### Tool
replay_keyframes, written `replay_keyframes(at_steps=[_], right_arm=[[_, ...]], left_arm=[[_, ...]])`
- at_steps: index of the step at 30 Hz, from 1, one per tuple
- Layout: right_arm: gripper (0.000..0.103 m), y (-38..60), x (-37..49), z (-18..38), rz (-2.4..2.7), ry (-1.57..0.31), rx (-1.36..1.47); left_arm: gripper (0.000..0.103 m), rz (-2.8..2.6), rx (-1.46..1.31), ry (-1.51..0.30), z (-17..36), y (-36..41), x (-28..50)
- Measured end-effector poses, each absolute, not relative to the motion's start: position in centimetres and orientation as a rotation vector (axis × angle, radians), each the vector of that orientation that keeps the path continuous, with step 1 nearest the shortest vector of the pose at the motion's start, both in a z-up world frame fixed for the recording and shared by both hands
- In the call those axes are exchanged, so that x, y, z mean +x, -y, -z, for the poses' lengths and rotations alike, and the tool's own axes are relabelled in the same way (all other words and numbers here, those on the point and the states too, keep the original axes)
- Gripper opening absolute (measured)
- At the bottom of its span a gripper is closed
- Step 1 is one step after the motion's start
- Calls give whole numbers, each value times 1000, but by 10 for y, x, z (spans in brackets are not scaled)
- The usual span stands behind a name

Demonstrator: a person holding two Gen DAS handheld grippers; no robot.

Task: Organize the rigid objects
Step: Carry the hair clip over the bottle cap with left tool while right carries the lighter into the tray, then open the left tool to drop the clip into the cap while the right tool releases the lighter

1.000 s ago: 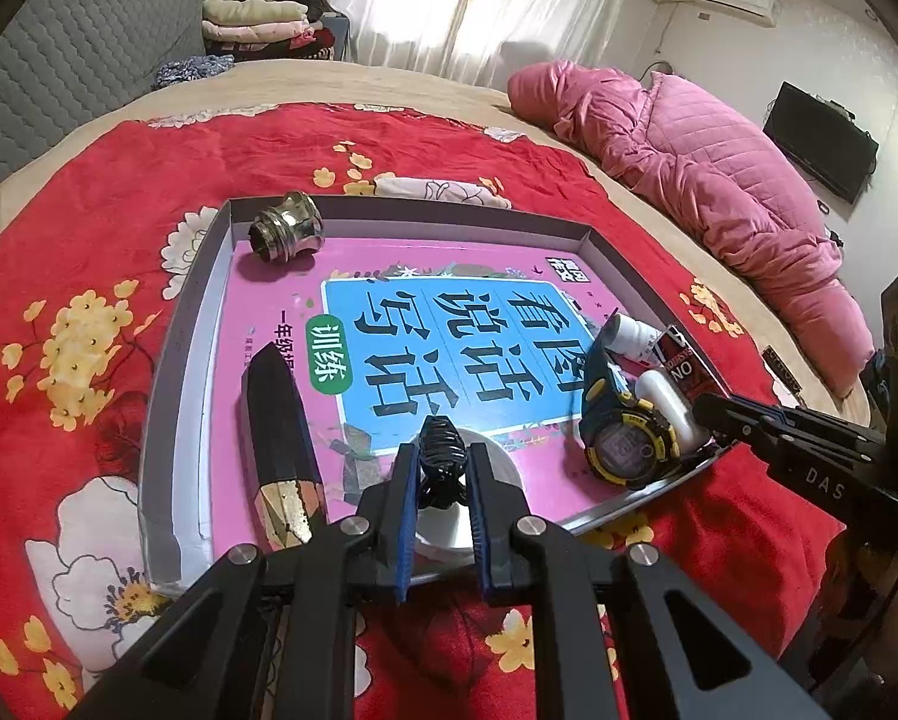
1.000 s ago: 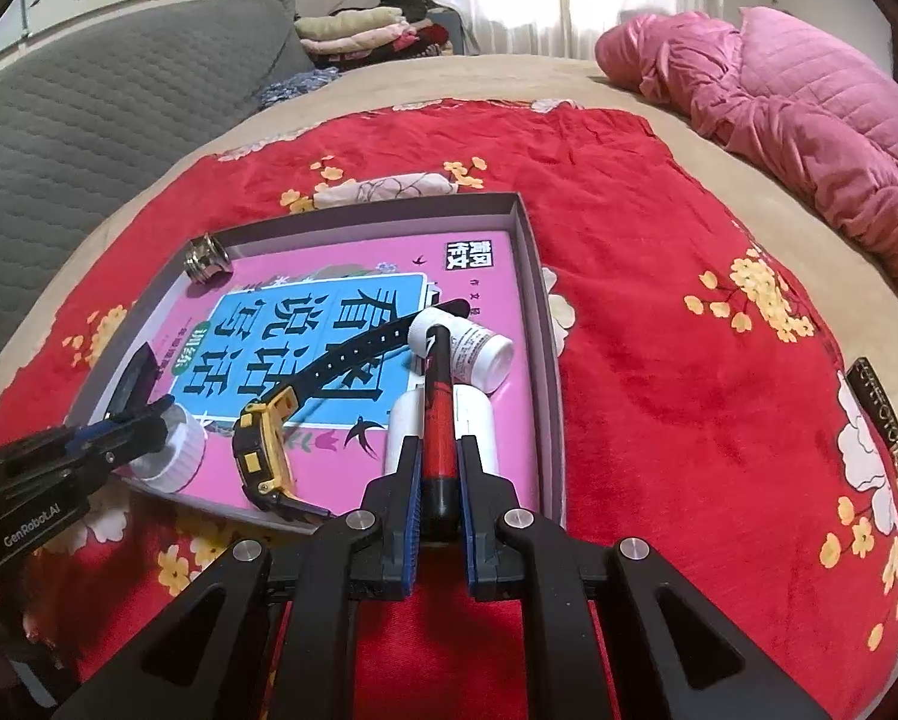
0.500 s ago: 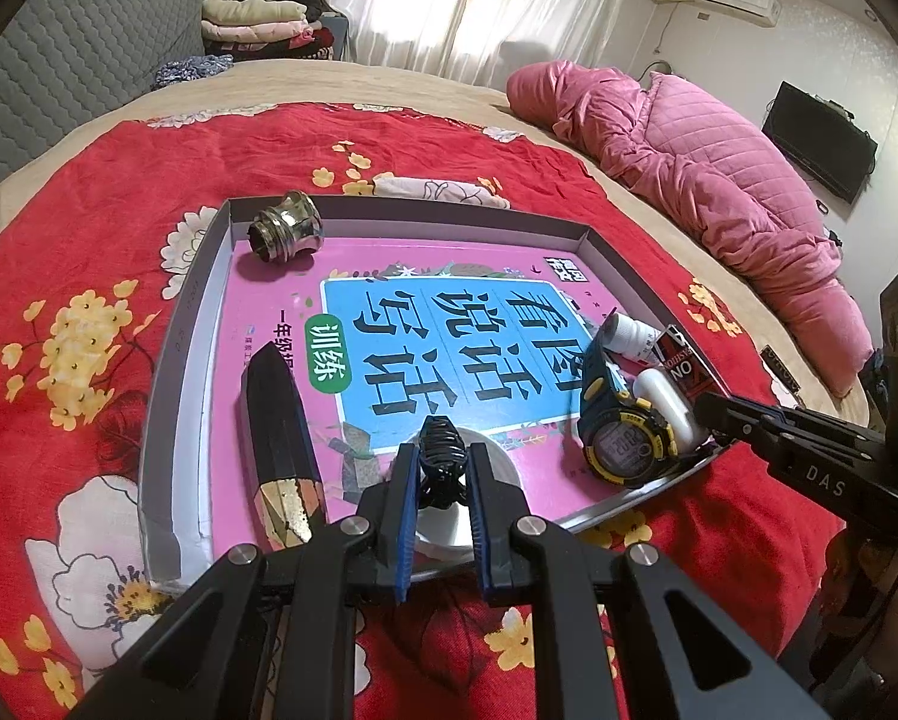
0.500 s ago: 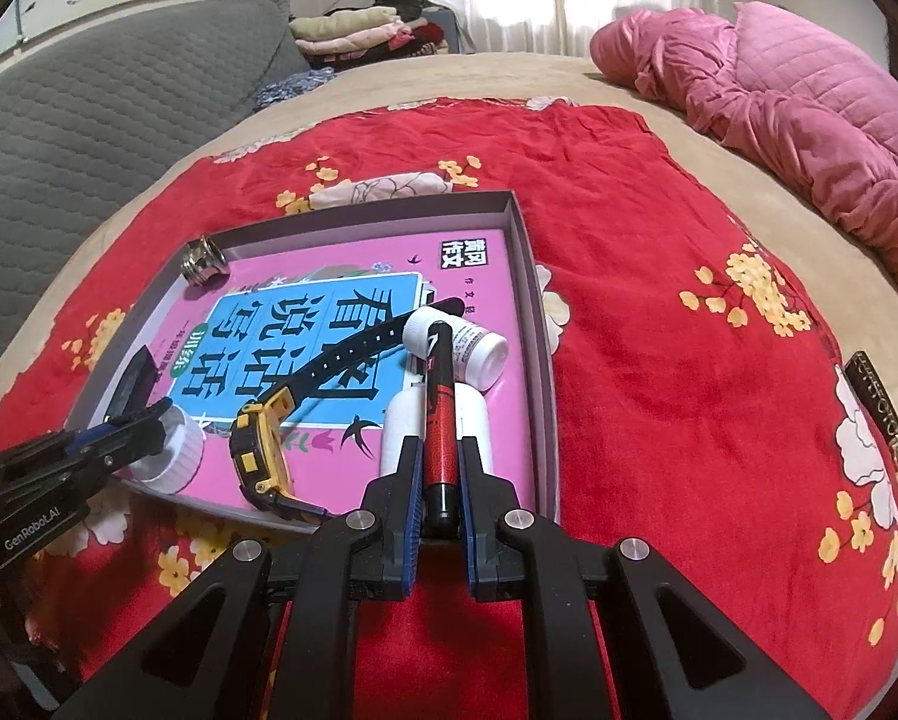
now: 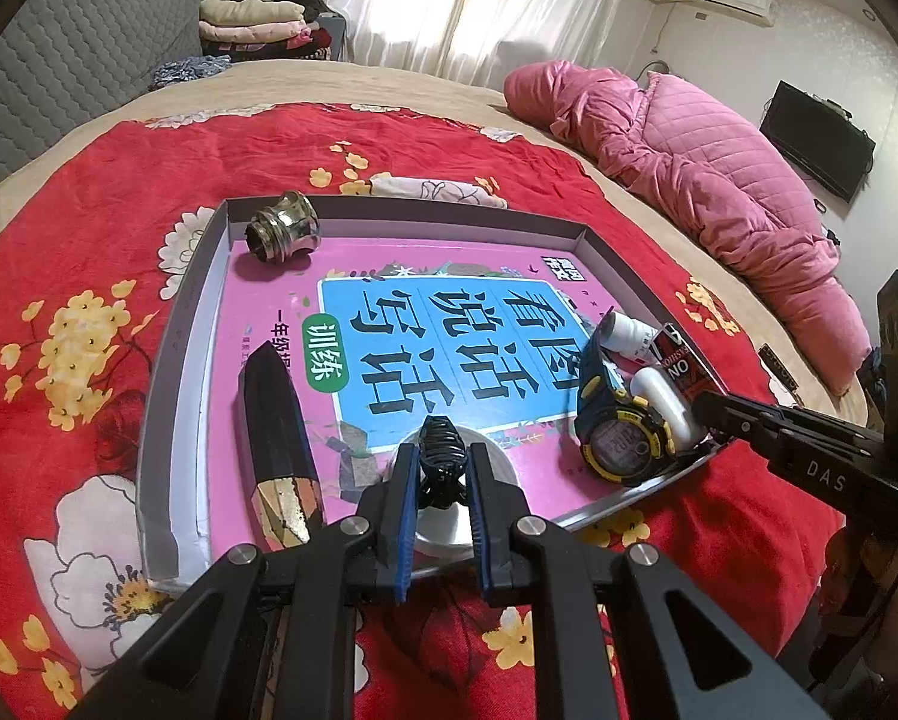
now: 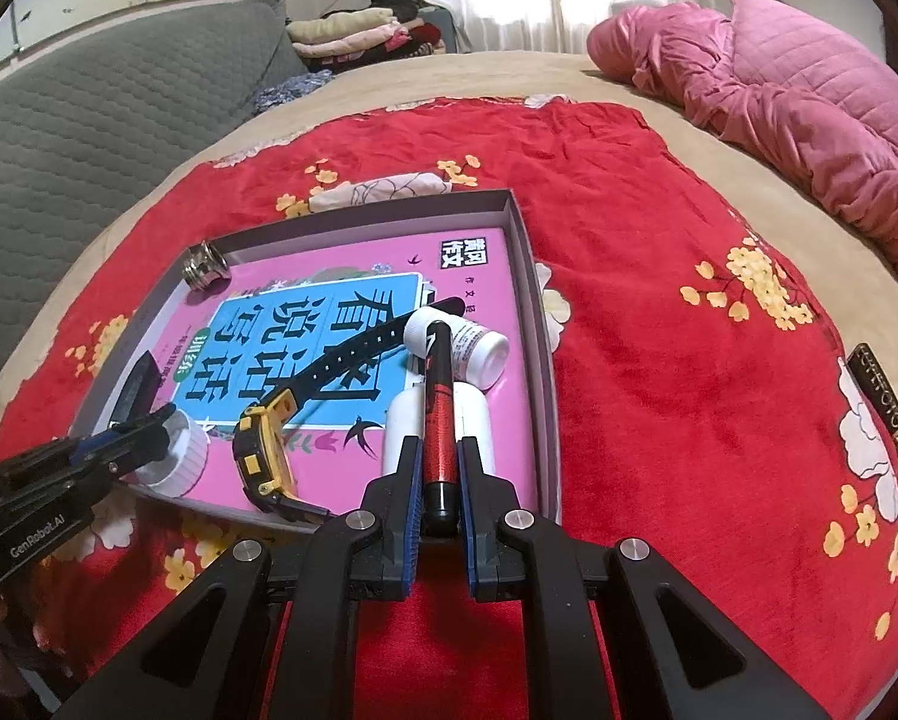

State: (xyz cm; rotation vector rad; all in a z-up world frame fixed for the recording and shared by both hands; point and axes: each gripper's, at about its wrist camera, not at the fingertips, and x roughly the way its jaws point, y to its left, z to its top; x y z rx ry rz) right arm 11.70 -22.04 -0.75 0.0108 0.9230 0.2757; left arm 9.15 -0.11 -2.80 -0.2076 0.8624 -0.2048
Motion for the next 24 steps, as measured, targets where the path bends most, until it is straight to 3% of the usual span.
replay_keyframes(at_steps=[24], right_arm=[[25,211,115,6,-289,-920,-17]], left_arm=[[19,212,-178,-860,26,9,91]])
